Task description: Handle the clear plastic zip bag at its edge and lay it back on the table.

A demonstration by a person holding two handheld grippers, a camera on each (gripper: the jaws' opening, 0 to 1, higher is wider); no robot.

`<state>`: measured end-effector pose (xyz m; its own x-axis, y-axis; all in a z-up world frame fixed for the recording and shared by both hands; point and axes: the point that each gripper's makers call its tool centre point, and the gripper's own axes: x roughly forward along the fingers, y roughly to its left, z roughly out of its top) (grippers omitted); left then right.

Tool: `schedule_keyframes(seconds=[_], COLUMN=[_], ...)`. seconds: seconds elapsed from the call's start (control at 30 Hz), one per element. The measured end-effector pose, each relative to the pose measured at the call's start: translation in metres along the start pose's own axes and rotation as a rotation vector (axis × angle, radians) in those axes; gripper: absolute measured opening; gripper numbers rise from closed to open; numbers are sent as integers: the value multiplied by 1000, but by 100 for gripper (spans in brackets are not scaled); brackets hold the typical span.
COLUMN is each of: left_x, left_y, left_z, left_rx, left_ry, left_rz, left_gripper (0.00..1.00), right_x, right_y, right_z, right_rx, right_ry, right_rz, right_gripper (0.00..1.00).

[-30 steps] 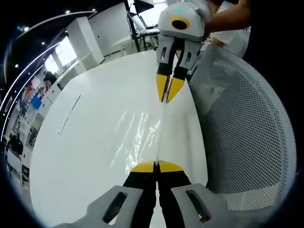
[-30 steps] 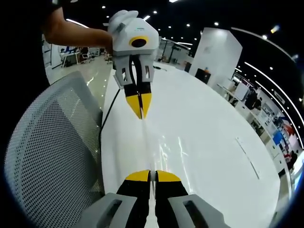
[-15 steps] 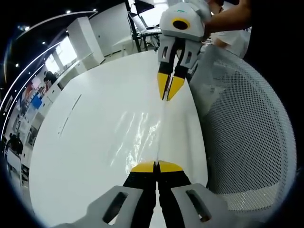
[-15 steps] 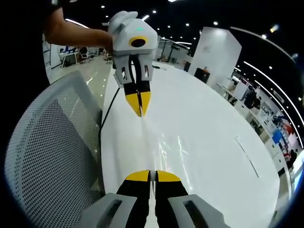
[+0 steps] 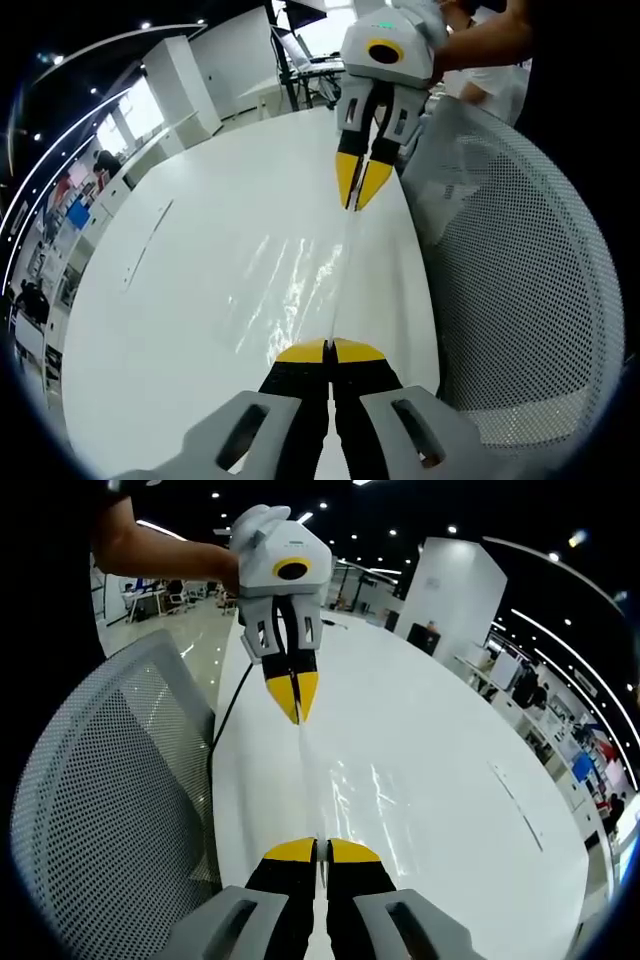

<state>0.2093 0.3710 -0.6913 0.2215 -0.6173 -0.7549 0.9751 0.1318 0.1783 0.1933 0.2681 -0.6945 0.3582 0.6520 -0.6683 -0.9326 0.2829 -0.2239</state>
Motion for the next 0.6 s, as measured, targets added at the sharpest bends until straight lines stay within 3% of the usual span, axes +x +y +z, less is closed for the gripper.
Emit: schedule_keyframes(seconds=[0.6], left_x=[2], left_y=[-1], left_z=[4], left_rx=[13], left_ry=[-3], left_rz=[-1], left_gripper=[0], right_x=[-6], right_y=[0], right_z=[-10], right_rx=[18], right_ry=[7], right_rz=[-5], right_gripper=[0])
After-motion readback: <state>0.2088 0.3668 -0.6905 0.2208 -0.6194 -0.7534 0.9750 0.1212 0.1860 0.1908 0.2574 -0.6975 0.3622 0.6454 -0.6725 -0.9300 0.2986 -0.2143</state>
